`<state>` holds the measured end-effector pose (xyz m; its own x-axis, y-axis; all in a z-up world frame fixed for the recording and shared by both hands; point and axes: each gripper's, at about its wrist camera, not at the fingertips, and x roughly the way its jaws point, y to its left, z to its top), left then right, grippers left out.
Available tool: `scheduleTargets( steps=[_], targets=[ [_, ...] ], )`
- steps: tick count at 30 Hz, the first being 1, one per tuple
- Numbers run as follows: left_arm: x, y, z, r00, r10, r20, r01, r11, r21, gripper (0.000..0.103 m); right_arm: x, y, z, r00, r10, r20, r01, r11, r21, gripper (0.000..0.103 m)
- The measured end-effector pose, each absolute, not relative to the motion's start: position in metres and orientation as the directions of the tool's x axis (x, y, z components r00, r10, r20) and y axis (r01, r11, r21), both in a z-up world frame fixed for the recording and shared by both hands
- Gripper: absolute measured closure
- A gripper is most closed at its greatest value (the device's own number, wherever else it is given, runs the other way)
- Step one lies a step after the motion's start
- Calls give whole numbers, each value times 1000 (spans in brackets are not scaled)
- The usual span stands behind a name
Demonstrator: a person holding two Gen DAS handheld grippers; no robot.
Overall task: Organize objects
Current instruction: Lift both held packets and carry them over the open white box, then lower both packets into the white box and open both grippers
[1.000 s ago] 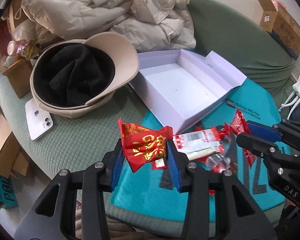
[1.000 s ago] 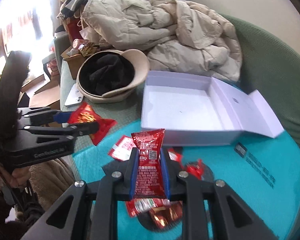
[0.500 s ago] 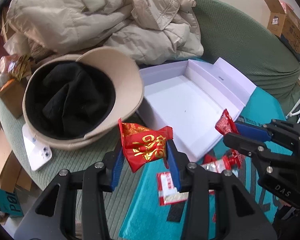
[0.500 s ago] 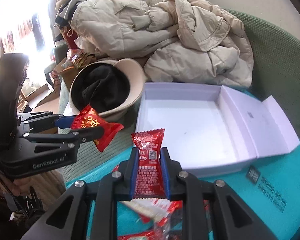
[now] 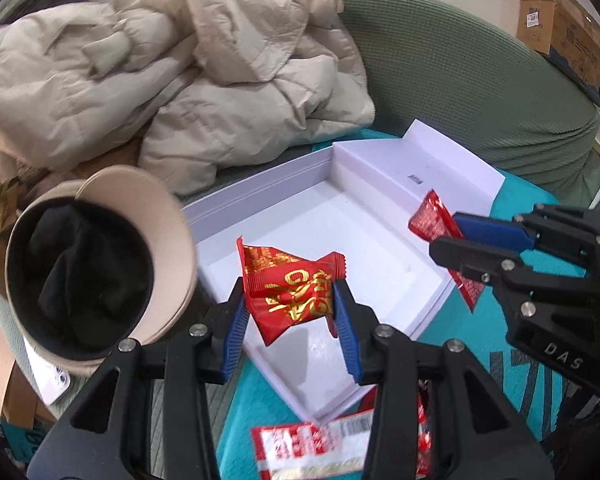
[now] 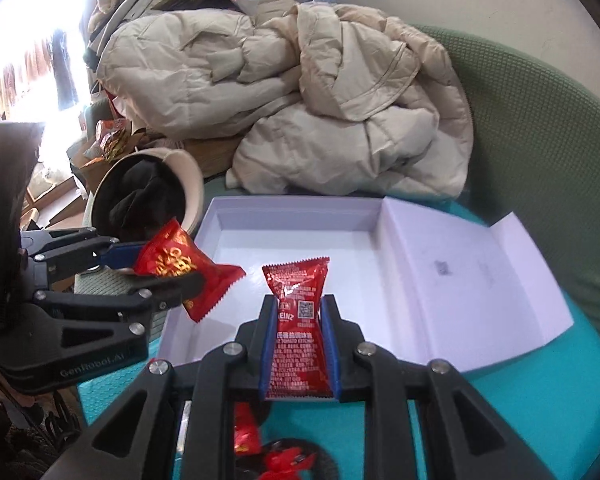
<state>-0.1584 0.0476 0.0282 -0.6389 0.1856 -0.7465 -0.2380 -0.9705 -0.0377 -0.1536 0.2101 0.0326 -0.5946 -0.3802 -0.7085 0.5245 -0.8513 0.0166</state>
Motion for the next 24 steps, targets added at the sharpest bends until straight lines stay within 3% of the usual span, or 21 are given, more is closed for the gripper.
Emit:
scheduleTargets(
  steps=[13,24],
  targets=[
    [-202,62,34,-678,152,-720,-197,-980,-21,64,-207,215,42,-615,-448,-649,587,-810,2,82],
    [-239,66,13,-667,110,-736,-117,-992,-43,64,-265,218,19,-567,-477,-671,619,-785,34,82]
  ],
)
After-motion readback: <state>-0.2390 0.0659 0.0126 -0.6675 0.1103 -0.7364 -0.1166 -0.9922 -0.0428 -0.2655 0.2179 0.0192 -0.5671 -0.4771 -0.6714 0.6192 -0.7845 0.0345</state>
